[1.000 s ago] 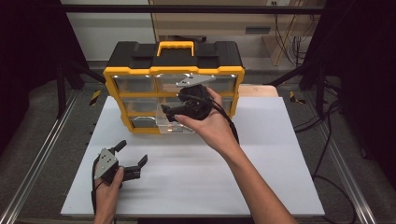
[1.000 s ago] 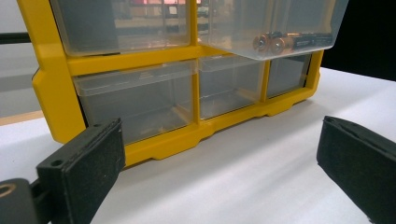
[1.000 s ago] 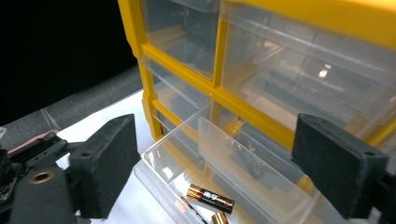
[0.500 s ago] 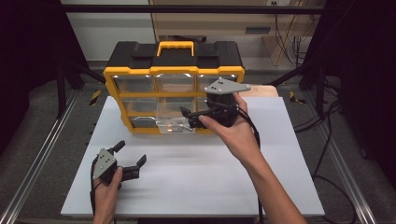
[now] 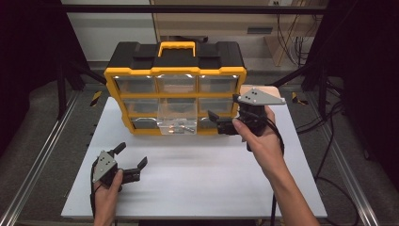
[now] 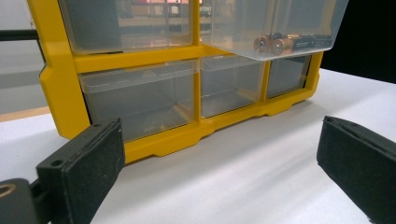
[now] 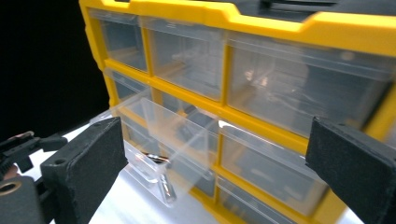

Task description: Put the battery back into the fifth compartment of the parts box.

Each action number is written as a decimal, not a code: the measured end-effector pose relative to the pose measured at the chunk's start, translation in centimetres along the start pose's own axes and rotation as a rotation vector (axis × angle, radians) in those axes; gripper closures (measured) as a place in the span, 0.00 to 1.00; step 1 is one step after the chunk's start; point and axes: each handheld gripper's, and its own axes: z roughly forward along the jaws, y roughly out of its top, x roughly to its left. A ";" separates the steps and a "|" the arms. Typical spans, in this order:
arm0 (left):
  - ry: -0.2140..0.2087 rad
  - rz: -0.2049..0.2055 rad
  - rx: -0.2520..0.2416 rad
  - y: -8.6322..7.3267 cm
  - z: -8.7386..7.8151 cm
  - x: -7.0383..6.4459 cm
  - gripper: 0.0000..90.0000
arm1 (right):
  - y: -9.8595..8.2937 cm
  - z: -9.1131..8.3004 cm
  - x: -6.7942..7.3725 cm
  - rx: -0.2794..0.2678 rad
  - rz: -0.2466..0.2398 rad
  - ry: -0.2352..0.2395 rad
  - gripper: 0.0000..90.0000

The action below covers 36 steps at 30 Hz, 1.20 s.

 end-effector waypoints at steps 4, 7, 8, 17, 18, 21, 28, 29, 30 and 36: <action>0.005 -0.003 -0.004 0.0 -0.3 0.1 0.01 | -1.0 -1.4 -1.1 -0.018 0.004 -0.039 0.05; 0.004 -0.009 -0.004 0.0 -0.3 0.2 0.01 | -1.7 -2.3 -1.8 -0.025 0.002 -0.053 0.05; 0.003 -0.012 -0.004 0.0 -0.4 0.2 0.01 | -2.0 -2.5 -2.1 -0.027 0.002 -0.058 0.05; -0.005 -0.025 -0.007 0.1 -0.8 0.6 0.01 | -5.0 -4.6 -3.9 -0.034 0.018 -0.117 0.05; -0.006 -0.024 -0.008 0.2 -0.9 0.6 0.01 | -5.4 -4.7 -4.1 -0.034 0.019 -0.124 0.05; -0.010 -0.026 -0.012 0.3 -1.1 0.6 0.01 | -6.6 -5.2 -4.5 -0.037 0.016 -0.141 0.05; -0.030 -0.002 0.010 0.4 -1.6 0.4 0.01 | -8.5 -6.6 -5.2 -0.055 0.018 -0.166 0.06; -0.032 0.001 0.011 0.4 -1.7 0.4 0.01 | -8.8 -6.8 -5.3 -0.058 0.020 -0.166 0.06; -0.032 0.001 0.011 0.5 -1.8 0.4 0.01 | -9.1 -6.9 -5.4 -0.063 0.024 -0.168 0.06; -0.024 -0.015 0.015 0.1 -2.5 0.4 0.01 | -10.8 -7.9 -5.9 -0.080 0.044 -0.175 0.06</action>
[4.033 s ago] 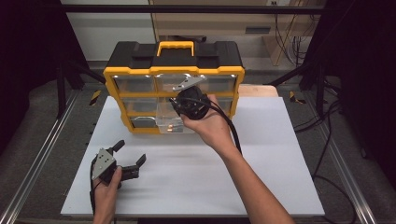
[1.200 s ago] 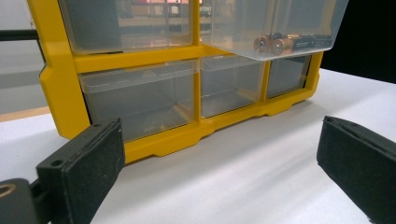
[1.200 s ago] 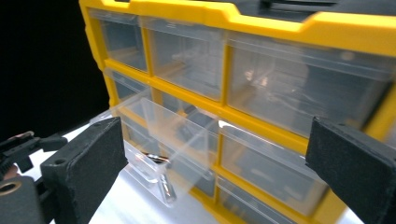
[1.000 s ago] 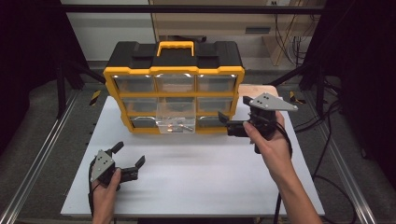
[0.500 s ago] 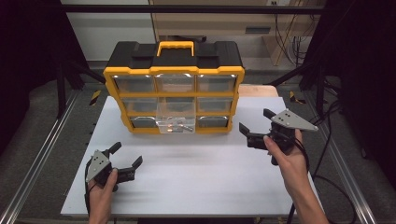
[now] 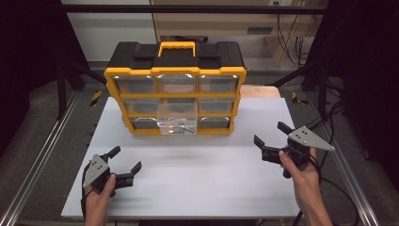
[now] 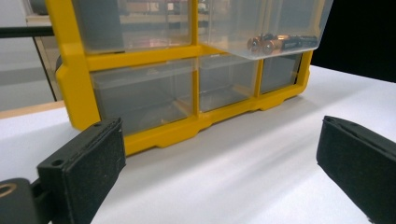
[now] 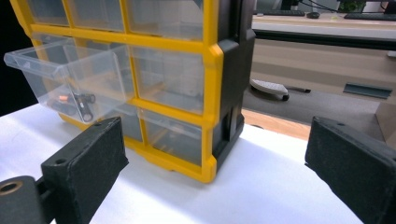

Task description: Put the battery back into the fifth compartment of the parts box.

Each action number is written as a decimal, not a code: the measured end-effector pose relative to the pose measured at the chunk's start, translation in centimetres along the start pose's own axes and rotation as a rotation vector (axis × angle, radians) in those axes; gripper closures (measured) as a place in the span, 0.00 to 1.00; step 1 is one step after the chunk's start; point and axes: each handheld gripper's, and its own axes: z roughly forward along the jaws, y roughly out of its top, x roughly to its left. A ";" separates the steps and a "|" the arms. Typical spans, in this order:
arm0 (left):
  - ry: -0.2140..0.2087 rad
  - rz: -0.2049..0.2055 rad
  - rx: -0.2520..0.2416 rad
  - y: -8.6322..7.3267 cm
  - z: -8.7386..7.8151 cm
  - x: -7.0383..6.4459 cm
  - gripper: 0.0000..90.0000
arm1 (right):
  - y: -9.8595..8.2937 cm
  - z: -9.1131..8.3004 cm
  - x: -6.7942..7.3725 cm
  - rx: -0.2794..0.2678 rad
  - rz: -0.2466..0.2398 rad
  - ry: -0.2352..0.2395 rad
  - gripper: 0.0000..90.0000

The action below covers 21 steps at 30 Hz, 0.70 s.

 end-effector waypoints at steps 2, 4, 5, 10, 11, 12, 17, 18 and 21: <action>-0.004 0.007 0.014 -0.2 -0.1 0.0 0.01 | -0.7 -0.2 -0.2 0.002 -0.002 -0.003 0.06; -0.002 0.009 0.015 -0.2 -0.2 0.1 0.01 | -1.3 -0.3 -0.2 -0.001 0.000 -0.005 0.06; -0.002 0.009 0.015 -0.2 -0.2 0.1 0.01 | -1.3 -0.3 -0.2 -0.001 0.000 -0.005 0.06; -0.001 0.008 0.016 -0.3 -0.1 0.3 0.01 | -3.0 -0.5 -0.3 -0.014 0.000 -0.008 0.06; -0.001 0.006 0.015 -0.4 -0.1 0.4 0.01 | -3.2 -0.5 -0.3 -0.015 -0.002 -0.006 0.06; -0.001 0.006 0.015 -0.4 -0.1 0.4 0.01 | -3.2 -0.5 -0.3 -0.015 -0.002 -0.006 0.06; -0.001 0.000 0.012 -0.5 -0.1 0.6 0.01 | -4.7 -0.4 -0.3 -0.016 0.002 0.012 0.06; -0.001 0.000 0.012 -0.5 -0.1 0.6 0.01 | -4.7 -0.4 -0.3 -0.016 0.002 0.012 0.06; -0.007 -0.006 0.011 -0.5 0.0 0.6 0.01 | -5.9 0.0 -0.2 -0.019 0.025 0.026 0.06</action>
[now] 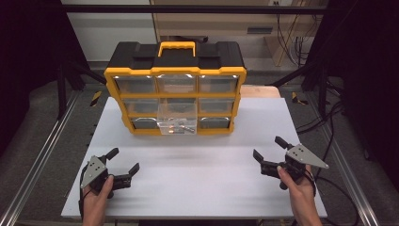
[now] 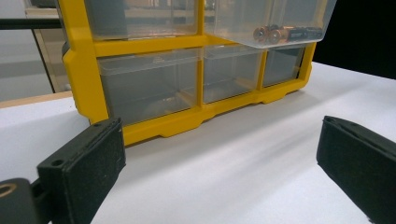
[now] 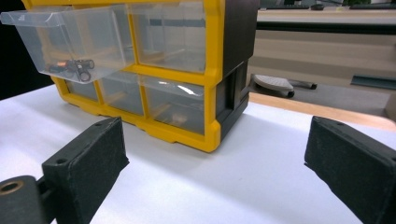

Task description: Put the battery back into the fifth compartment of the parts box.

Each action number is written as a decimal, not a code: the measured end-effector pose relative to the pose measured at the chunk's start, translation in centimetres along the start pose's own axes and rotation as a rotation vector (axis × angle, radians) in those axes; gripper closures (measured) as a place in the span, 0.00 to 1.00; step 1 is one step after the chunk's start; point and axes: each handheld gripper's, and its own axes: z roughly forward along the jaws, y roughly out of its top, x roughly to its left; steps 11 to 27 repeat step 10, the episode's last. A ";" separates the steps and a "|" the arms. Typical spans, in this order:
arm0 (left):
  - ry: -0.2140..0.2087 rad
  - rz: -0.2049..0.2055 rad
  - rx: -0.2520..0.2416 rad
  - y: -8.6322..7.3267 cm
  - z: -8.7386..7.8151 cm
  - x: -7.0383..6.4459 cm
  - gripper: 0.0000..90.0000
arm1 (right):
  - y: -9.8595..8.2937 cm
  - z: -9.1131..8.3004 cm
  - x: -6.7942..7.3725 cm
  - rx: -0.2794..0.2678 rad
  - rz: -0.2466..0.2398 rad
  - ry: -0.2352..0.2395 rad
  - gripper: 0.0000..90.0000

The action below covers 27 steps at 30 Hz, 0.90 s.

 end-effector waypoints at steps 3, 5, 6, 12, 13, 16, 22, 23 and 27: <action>-0.001 -0.011 -0.003 -0.1 0.0 -0.1 0.01 | -0.9 0.4 0.0 -0.004 0.015 0.007 0.07; -0.003 -0.013 -0.004 -0.1 0.0 -0.1 0.01 | -1.2 0.5 0.1 -0.001 0.015 0.007 0.07; -0.004 -0.009 0.002 -0.2 0.1 -0.3 0.01 | -1.8 0.7 0.1 0.013 0.012 0.007 0.08; -0.001 -0.016 0.007 -0.2 0.3 -0.4 0.01 | -2.6 0.7 -0.2 0.008 0.017 -0.002 0.07; -0.001 -0.016 0.007 -0.2 0.3 -0.4 0.01 | -2.6 0.7 -0.2 0.008 0.017 -0.002 0.07; -0.001 -0.016 0.007 -0.2 0.3 -0.4 0.01 | -2.6 0.7 -0.2 0.008 0.017 -0.002 0.07; -0.001 -0.016 0.007 -0.2 0.3 -0.4 0.01 | -2.6 0.7 -0.2 0.008 0.017 -0.002 0.07; -0.001 -0.016 0.007 -0.2 0.3 -0.4 0.01 | -2.6 0.7 -0.2 0.008 0.017 -0.002 0.07; -0.001 -0.016 0.007 -0.2 0.3 -0.4 0.01 | -2.6 0.7 -0.2 0.008 0.017 -0.002 0.07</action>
